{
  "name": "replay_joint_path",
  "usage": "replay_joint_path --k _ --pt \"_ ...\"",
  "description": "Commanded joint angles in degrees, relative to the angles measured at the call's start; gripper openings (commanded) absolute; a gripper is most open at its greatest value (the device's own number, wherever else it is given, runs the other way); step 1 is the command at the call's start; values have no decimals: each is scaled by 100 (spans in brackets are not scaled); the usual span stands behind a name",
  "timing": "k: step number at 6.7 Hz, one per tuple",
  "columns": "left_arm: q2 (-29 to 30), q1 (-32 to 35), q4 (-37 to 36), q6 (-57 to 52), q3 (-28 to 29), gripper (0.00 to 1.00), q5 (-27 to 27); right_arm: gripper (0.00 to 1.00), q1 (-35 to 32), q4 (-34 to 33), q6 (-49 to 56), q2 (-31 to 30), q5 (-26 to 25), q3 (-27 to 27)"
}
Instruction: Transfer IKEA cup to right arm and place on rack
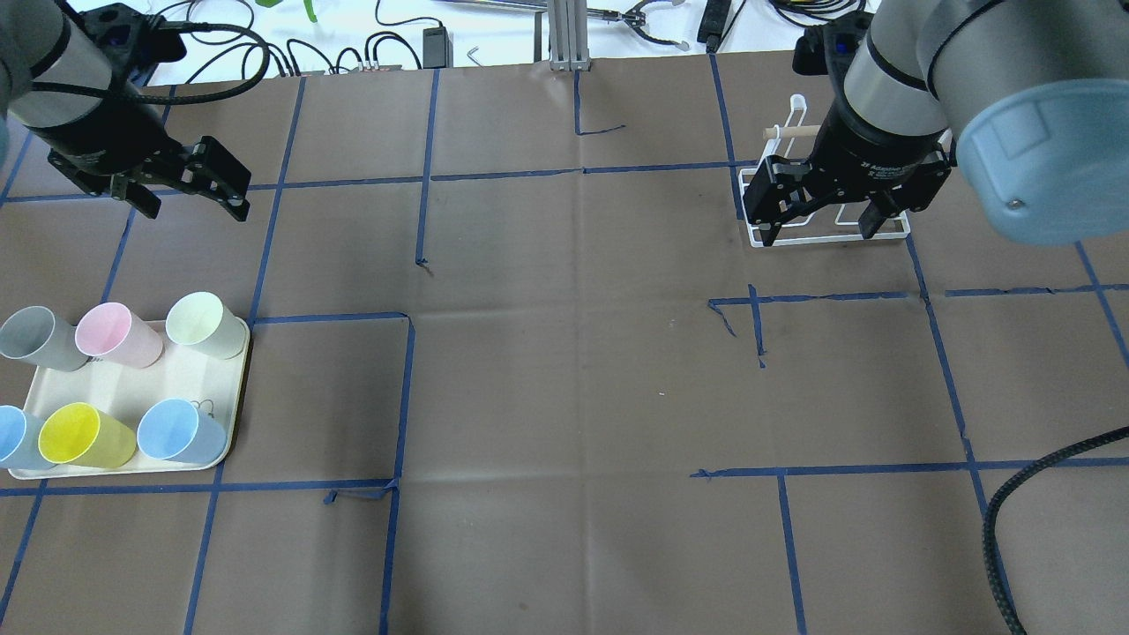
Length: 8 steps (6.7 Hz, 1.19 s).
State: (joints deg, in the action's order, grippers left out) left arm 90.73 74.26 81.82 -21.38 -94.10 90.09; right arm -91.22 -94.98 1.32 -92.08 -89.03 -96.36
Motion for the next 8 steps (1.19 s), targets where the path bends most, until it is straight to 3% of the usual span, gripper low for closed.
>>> replay_joint_path --k 1,3,6,8 --pt "76 -446 0 -664 -12 100 -18 100 8 6 0 23 0 4" --pt "76 -456 -270 -745 -370 100 -18 100 8 6 0 32 0 4" --pt "304 -456 -1806 -736 -1346 100 -10 100 -1 6 0 32 0 4" --pt "646 -561 -2038 -719 -1444 100 -9 100 -1 6 0 32 0 12"
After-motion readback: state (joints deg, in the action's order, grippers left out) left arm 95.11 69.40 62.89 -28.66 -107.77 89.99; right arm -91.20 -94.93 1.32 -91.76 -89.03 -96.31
